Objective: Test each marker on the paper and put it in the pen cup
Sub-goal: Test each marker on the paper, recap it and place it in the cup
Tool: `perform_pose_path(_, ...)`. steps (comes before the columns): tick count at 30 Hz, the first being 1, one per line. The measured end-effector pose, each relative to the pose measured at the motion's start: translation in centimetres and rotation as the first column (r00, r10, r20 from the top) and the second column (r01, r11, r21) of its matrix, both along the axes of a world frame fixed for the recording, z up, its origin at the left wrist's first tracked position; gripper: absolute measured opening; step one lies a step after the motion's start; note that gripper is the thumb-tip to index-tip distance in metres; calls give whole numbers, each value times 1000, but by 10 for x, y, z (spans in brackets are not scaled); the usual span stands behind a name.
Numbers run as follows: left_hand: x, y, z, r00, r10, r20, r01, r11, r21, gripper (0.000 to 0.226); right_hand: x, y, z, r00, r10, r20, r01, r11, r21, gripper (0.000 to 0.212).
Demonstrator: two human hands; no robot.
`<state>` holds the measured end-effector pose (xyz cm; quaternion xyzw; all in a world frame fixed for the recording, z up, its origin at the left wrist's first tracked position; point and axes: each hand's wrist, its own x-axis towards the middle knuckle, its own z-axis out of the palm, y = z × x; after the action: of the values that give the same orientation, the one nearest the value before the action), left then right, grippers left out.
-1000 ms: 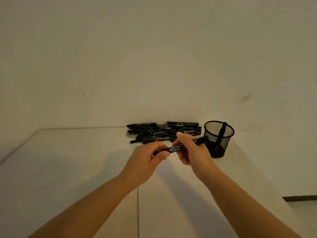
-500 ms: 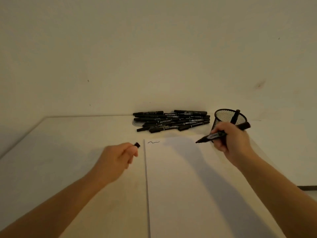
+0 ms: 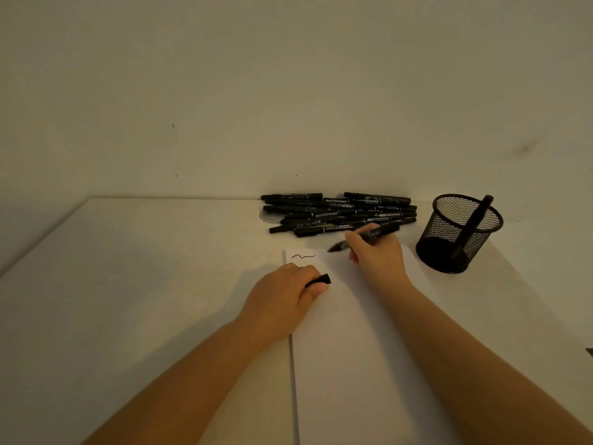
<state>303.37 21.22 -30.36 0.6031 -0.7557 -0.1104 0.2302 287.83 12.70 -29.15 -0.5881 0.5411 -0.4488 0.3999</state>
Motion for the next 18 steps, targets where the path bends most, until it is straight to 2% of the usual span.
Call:
perform_pose_path(3, 3, 0, -4, 999, -28, -29, 28, 1000, -6, 26, -5, -1, -11, 998, -54, 9, 54, 998, -30, 11)
perform_pose_path(7, 2, -4, -2, 998, -38, -60, 38, 999, 2, 22, -1, 0, -9, 997, 76, -15, -77, 995, -63, 11)
perform_pose_path(10, 2, -5, 0, 997, -26, -75, 27, 1000, 9, 23, 1, 1, -10, 986, 136, -101, -142, 988, -64, 9)
perform_pose_path(15, 2, -4, 1, 993, -35, -109, 35, 999, 2, 22, 0, -2, -8, 988, 35, -149, -45, 997, -63, 15)
perform_pose_path(18, 2, -4, 1, 992, -26, -120, 27, 1000, 5, 25, -1, -2, -6, 986, -3, -164, -17, 992, -121, 16)
